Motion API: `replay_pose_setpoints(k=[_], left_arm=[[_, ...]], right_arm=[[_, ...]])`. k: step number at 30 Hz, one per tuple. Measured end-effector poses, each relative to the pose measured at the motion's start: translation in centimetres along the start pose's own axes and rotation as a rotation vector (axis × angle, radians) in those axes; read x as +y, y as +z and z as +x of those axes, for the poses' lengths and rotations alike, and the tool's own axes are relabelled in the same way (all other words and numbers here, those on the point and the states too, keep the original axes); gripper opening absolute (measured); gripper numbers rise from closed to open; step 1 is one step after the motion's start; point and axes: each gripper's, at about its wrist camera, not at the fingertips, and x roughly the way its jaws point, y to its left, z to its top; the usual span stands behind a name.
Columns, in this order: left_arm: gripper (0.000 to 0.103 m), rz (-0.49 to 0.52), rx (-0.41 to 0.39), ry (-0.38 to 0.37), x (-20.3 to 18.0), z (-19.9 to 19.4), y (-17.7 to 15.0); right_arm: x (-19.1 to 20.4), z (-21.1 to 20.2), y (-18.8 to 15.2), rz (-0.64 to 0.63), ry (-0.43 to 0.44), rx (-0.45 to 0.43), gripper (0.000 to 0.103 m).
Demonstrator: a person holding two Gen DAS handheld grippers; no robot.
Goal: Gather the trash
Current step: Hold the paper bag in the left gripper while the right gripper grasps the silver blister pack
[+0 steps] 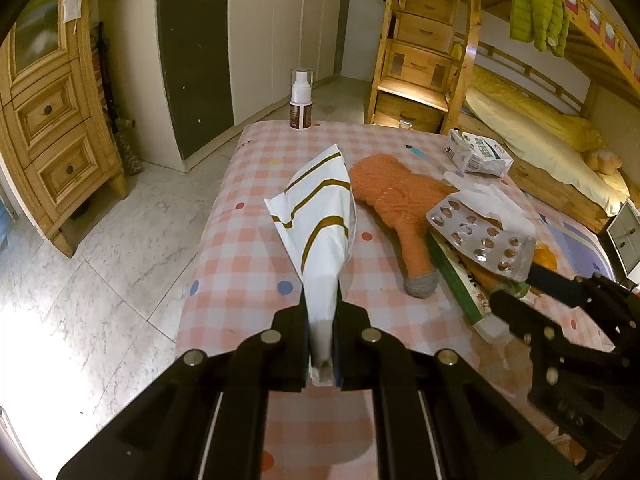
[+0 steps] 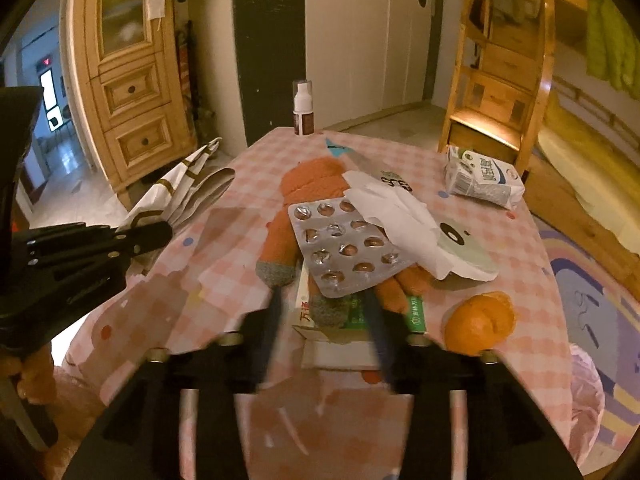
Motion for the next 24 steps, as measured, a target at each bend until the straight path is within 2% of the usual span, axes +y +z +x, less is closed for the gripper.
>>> replay_pose_setpoints(k=[8,9,11,12,15,18,24], left_arm=[[0.006,0.001,0.002,0.003,-0.4,0.0,-0.1],[0.006,0.001,0.002,0.002,-0.5,0.0,-0.1],[0.006,0.003,0.001,0.002,-0.4,0.0,-0.1],[0.006,0.002,0.001,0.002,-0.4,0.0,-0.1],[0.006,0.0,0.003,0.0,-0.4,0.0,-0.1],[0.006,0.005,0.004,-0.001,-0.8,0.1,-0.3],[0.006,0.007,0.009,-0.001,-1.0,0.3,-0.3]], right_arm=[[-1.6,-2.4,-0.1,0.017,0.015,-0.08,0.057],[-1.9,-2.6,-0.1,0.022,0.016,-0.091,0.059],[-2.5,-2.6,0.1,0.03,0.027,-0.098,0.069],[-2.7,-2.4,0.2,0.031,0.035,-0.098,0.074],[-3.0,-1.6,0.7,0.021,0.07,-0.088,0.074],[-2.7,-0.6,1.2,-0.014,0.079,-0.075,0.08],[-2.8,1.5,1.6,-0.031,0.095,-0.02,0.081]])
